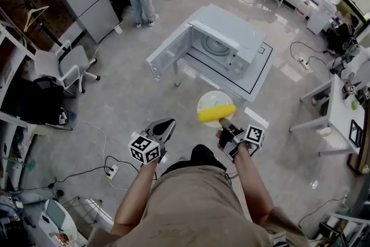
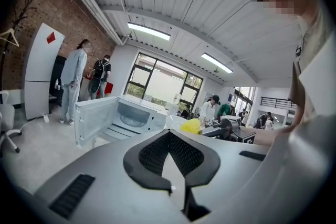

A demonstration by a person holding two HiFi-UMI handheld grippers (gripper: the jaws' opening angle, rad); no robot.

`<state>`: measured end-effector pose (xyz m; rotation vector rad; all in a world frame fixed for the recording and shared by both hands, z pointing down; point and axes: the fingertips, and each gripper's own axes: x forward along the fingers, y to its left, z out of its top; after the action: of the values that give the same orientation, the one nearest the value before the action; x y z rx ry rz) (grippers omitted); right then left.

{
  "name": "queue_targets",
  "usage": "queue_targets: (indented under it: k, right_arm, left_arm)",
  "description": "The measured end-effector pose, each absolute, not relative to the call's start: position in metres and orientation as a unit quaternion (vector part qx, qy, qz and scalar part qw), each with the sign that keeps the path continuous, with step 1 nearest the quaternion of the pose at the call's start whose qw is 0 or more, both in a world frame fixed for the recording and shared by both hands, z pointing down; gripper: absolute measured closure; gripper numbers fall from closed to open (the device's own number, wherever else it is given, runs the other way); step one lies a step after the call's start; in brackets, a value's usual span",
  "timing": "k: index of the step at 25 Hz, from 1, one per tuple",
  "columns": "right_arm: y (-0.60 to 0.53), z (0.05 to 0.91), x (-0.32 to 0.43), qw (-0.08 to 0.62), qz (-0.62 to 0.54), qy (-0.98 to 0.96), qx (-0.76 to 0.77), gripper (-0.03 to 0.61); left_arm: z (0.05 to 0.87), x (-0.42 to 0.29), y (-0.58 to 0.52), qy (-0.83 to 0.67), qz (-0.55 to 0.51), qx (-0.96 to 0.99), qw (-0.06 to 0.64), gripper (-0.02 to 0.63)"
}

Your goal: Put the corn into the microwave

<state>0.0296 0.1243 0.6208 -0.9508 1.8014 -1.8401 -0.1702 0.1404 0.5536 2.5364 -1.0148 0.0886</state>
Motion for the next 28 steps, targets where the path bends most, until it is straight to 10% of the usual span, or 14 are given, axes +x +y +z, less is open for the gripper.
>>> queue_targets:
  k: [28]
  right_arm:
    - [-0.013, 0.608, 0.029, 0.127, -0.678, 0.663, -0.289, 0.561]
  left_arm:
    - [0.547, -0.167, 0.023, -0.433, 0.040, 0.876, 0.209, 0.607]
